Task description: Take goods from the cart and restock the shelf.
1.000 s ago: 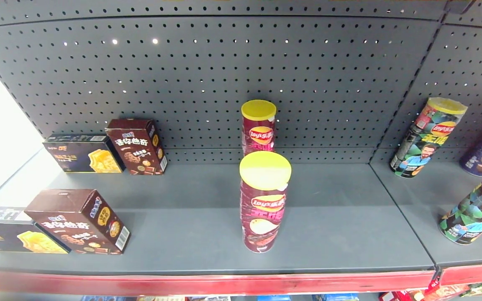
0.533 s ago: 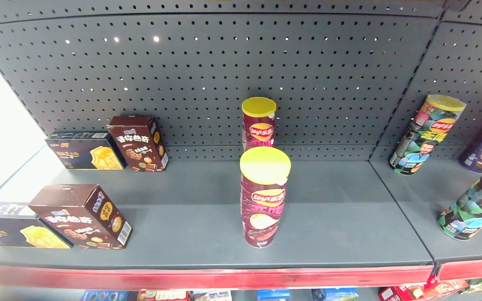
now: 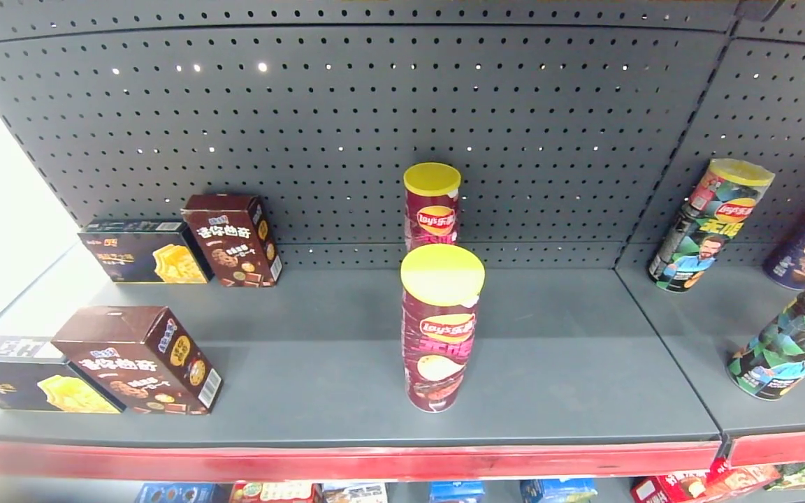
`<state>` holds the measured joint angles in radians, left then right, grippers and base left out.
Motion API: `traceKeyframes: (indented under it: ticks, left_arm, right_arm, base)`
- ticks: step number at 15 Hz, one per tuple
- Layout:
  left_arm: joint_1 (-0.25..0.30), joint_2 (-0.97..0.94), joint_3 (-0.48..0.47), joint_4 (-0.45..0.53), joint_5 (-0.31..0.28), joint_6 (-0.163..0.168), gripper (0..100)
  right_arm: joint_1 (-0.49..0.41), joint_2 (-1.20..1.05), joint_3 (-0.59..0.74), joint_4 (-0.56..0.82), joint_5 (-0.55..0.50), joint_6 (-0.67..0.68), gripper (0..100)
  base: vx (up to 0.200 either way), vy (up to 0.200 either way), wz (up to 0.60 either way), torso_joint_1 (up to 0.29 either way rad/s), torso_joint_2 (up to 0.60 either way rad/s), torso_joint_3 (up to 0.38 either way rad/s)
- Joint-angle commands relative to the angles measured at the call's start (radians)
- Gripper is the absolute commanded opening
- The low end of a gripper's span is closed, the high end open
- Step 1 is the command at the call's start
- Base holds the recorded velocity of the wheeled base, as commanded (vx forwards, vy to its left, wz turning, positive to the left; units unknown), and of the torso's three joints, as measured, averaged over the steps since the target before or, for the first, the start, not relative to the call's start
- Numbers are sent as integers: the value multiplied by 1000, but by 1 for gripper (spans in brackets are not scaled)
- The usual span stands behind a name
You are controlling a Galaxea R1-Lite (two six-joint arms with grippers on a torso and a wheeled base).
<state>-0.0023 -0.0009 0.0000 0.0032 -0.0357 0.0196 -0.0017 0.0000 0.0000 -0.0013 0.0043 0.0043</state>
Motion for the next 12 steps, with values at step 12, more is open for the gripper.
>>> traceKeyframes:
  ticks: [12]
  left_arm:
    - [-1, 1, 0, 0, 0, -1, 100]
  right_arm:
    - [0, 0, 0, 0, 0, 2, 100]
  base:
    - [0, 0, 0, 0, 0, 0]
